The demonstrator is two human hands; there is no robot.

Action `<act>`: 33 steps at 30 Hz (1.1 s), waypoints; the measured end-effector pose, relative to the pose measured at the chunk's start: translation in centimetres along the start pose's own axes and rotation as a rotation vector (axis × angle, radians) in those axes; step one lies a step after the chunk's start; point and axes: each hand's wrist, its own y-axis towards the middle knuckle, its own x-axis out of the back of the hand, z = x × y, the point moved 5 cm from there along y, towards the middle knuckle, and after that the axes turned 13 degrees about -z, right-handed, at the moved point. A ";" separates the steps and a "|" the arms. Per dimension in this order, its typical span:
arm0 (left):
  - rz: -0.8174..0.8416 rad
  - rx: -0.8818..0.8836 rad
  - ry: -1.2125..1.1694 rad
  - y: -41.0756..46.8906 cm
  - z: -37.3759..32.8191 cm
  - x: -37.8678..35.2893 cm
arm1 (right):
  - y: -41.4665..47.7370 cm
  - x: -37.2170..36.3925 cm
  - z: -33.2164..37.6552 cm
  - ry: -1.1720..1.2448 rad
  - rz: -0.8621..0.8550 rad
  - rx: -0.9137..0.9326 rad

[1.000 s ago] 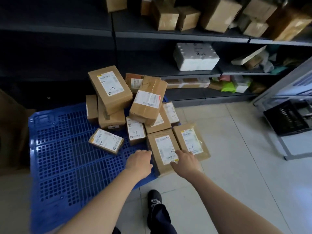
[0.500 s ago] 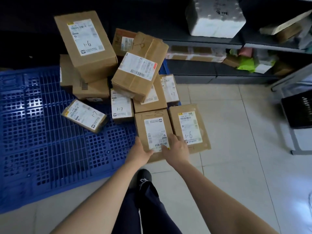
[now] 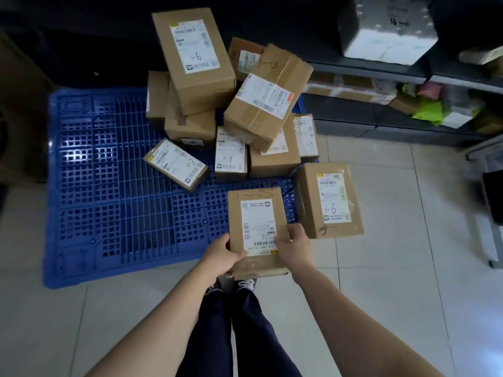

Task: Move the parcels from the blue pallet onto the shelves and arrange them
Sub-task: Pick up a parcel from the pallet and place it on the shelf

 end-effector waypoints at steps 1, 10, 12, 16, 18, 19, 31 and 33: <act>0.000 0.012 -0.023 -0.6 0.6 0.6 | -0.8 -0.1 0.2 0.011 0.015 0.012; -0.202 0.020 -0.251 -7.9 4.3 7.1 | -8.5 -1.0 4.6 0.113 0.092 0.238; -0.266 0.009 -0.316 -9.6 4.9 8.6 | -10.0 -1.3 6.0 0.121 0.121 0.310; -0.461 -0.056 -0.445 -13.4 6.0 11.8 | -13.6 -2.0 9.7 0.140 0.192 0.497; -0.556 -0.082 -0.522 -15.2 6.9 13.3 | -15.7 -2.6 11.3 0.159 0.246 0.574; -0.597 -0.090 -0.557 -16.1 7.4 13.9 | -16.8 -3.0 12.1 0.163 0.275 0.613; -1.008 -0.081 -0.840 -27.0 17.6 24.8 | -34.0 -11.2 19.1 0.146 0.611 0.978; -1.068 -0.073 -0.855 -28.8 20.1 27.2 | -37.7 -13.4 19.9 0.127 0.648 1.034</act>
